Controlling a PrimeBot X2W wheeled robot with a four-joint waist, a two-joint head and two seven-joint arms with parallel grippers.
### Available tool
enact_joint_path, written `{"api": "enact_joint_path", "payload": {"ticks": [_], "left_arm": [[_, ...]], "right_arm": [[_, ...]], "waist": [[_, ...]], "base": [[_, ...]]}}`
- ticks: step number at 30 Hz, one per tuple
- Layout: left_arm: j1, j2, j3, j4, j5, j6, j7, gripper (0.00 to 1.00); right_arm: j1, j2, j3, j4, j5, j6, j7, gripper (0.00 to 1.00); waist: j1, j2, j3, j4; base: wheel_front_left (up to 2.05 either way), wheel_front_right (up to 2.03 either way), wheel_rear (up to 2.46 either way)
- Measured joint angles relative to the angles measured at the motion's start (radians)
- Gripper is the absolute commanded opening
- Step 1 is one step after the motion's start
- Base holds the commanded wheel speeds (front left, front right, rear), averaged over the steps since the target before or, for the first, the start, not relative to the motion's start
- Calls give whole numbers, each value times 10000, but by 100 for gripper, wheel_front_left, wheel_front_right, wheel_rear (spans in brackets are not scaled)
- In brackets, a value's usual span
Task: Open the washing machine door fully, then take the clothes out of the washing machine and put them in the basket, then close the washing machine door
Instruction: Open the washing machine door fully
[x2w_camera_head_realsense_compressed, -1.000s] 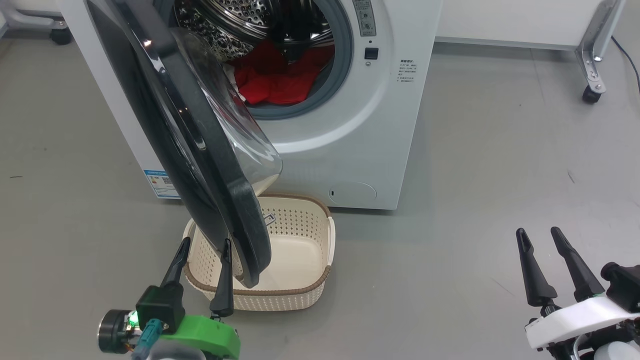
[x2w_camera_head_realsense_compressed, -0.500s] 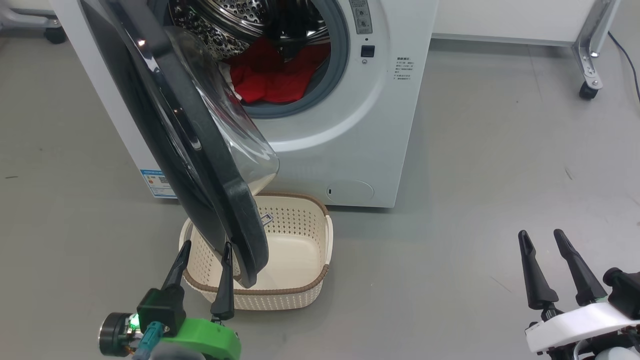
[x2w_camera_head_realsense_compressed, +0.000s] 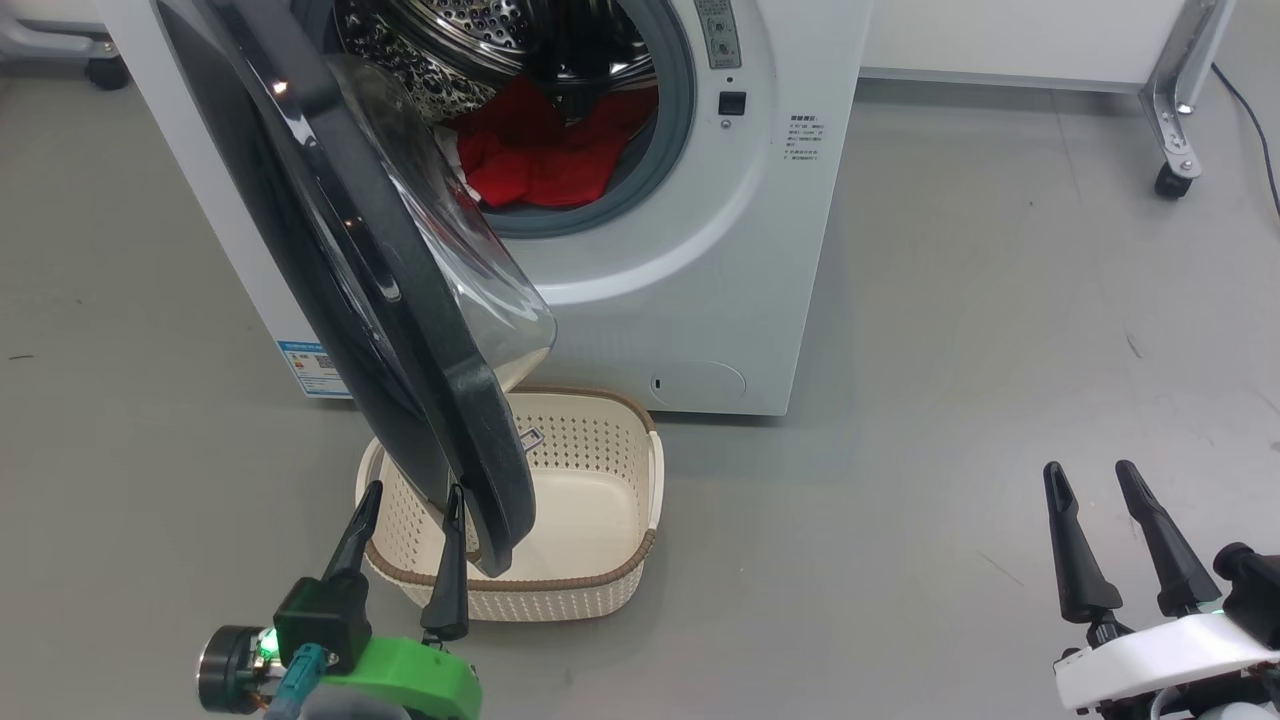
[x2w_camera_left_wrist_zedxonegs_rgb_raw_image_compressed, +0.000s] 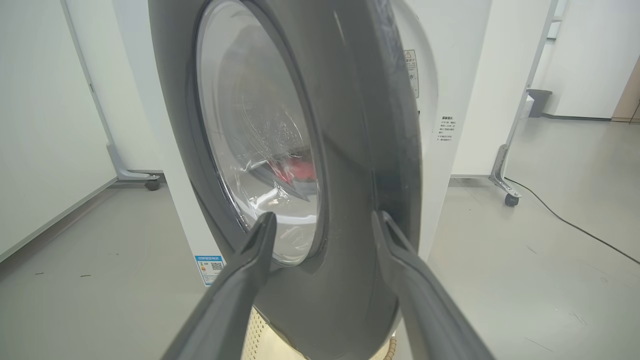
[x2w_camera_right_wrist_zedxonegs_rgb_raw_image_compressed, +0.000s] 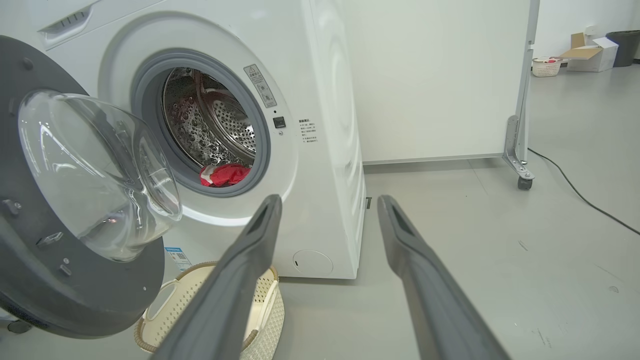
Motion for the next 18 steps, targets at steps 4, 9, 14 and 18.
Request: {"api": "enact_joint_path", "payload": {"ticks": [4,9,14,18], "left_arm": [[6,0,0,-10,0,0,0,100],[12,0,-6,-19,0,0,0,100],[14,0,-25,-19,0,0,0,100],[14,0,-58,-21,0,0,0,100]], "right_arm": [[14,40,-117,-38,-67,23,0,100],[155,107,-169,-69,-165,82,0,100],[165,192,-242,-90,-247,134,0,100],[169,232,-305,-96,-316,180,0,100]], "waist": [[0,0,16,-2],[0,0,40,3],[0,0,71,11],[0,0,95,21]], "base": [[0,0,0],[0,0,0],[0,0,0],[0,0,0]]}}
